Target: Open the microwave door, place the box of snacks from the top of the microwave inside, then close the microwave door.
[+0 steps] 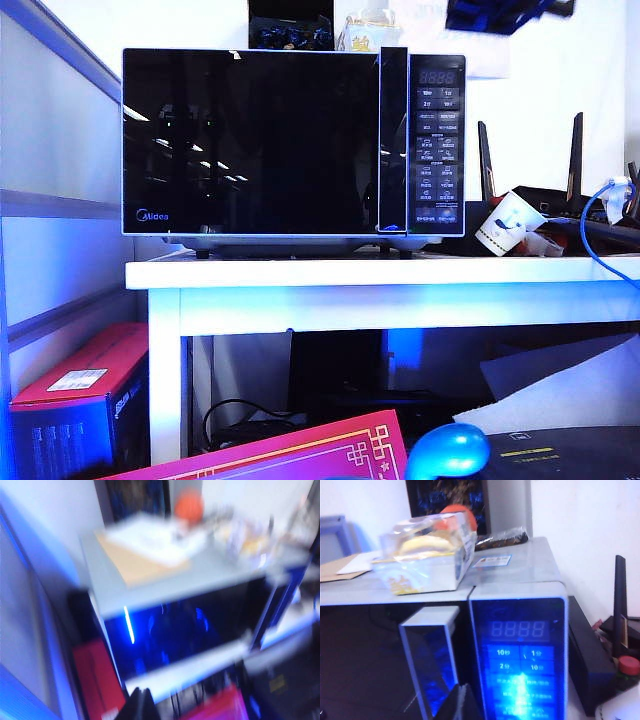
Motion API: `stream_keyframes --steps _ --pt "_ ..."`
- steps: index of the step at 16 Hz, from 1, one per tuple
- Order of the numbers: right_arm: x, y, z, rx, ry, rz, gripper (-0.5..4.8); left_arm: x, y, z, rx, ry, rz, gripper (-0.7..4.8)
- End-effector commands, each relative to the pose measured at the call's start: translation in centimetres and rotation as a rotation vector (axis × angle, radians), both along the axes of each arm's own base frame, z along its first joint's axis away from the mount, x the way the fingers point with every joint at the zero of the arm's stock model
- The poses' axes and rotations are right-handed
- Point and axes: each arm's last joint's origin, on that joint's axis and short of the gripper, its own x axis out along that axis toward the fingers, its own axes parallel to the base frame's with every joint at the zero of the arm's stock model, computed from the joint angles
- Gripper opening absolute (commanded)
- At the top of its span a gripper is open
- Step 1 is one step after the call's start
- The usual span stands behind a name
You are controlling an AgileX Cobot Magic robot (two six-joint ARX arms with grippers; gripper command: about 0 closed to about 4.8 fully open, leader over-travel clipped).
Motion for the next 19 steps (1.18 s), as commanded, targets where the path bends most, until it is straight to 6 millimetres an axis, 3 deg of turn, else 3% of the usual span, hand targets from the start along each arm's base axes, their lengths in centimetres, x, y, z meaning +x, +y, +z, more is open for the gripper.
stream_keyframes --steps 1,2,3,8,15,19 --pt "1.2 0.6 -1.0 0.015 -0.047 0.017 0.82 2.3 -0.3 -0.8 0.026 0.038 -0.008 -0.06" --pt "1.6 1.0 -1.4 0.024 -0.055 0.042 2.71 3.3 -0.5 -1.1 0.027 0.044 -0.009 -0.06" --pt "1.5 1.5 -1.6 0.028 -0.057 0.055 3.41 3.9 -0.5 -1.3 0.028 0.056 -0.008 -0.06" --pt "0.5 5.0 -2.3 0.009 -0.043 -0.068 3.33 4.4 -0.7 -0.7 0.012 -0.009 -0.032 -0.06" --pt "5.2 7.8 -3.9 -0.002 -0.015 -0.153 3.33 4.5 -0.7 -0.5 0.003 -0.038 -0.051 -0.06" --pt "6.2 8.2 -5.2 -0.018 0.008 -0.158 3.32 4.4 -0.7 -0.5 0.003 -0.036 -0.051 -0.06"
